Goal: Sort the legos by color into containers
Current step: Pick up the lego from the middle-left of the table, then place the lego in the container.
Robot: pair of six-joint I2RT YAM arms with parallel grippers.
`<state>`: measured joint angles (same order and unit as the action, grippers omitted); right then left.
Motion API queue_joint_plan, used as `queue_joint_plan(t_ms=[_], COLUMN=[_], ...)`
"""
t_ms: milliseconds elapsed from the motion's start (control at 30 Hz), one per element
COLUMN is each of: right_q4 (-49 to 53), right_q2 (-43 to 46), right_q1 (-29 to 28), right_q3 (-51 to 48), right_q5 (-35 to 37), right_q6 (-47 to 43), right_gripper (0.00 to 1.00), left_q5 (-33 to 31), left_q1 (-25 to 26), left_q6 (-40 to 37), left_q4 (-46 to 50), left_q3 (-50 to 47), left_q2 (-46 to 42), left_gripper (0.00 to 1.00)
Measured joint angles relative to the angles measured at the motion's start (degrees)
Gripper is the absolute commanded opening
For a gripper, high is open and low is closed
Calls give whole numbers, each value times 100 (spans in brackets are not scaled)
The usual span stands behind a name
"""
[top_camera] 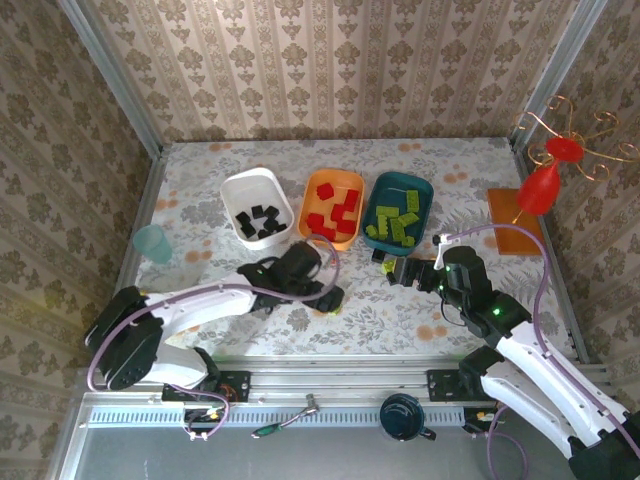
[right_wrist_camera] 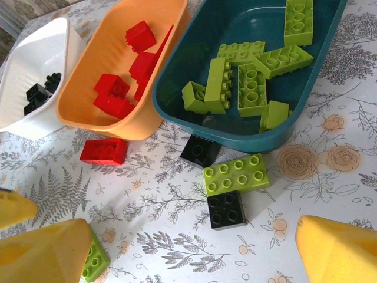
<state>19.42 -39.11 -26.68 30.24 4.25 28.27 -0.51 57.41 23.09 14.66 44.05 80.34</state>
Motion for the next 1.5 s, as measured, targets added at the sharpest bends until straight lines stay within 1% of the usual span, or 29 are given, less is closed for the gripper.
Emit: queue_joint_plan(t_ms=[200,300,433,500,567,667,733,767,1000,1133,1233,1333,1433,1500], right_q4=[0,0,4,7,9,7,7,7,9,9,7,7,28,57], right_q2=[-26,-24,-13,20,68,111,114,114,125,157,190,210,251,280], right_q1=[0,0,0,0,0,0,0,0,0,0,0,0,0,0], right_q3=[0,0,0,0,0,0,0,0,0,0,0,-9,-57,-74], right_q5=[0,0,0,2,7,24,39,44,131,138,151,153,157,184], right_q6=[-2,-4,-26,-63,-87,-109,-109,-109,-107,-107,-105,-105,-101,-94], right_gripper=[91,91,91,91,91,91,91,91,92,92,92,92,92,92], left_q5=[-599,-831,-920,-940,-962,-986,-1005,-1023,-1084,-1084,-997,-809,-564,-385], left_q1=[378,533,590,597,623,645,660,664,680,645,522,229,-101,-267], left_q6=[120,129,140,140,142,190,219,234,243,238,142,-2,-157,-240], left_q4=[39,13,-87,-155,-214,-275,-315,-315,-247,-39,48,2,-120,-197], left_q3=[116,216,223,251,262,273,278,289,291,356,745,1394,2256,2946], left_q2=[608,909,1270,1287,1344,1373,1394,1394,1322,1078,911,916,1222,1665], left_gripper=[98,95,90,88,84,72,62,60,56,56,56,56,56,55])
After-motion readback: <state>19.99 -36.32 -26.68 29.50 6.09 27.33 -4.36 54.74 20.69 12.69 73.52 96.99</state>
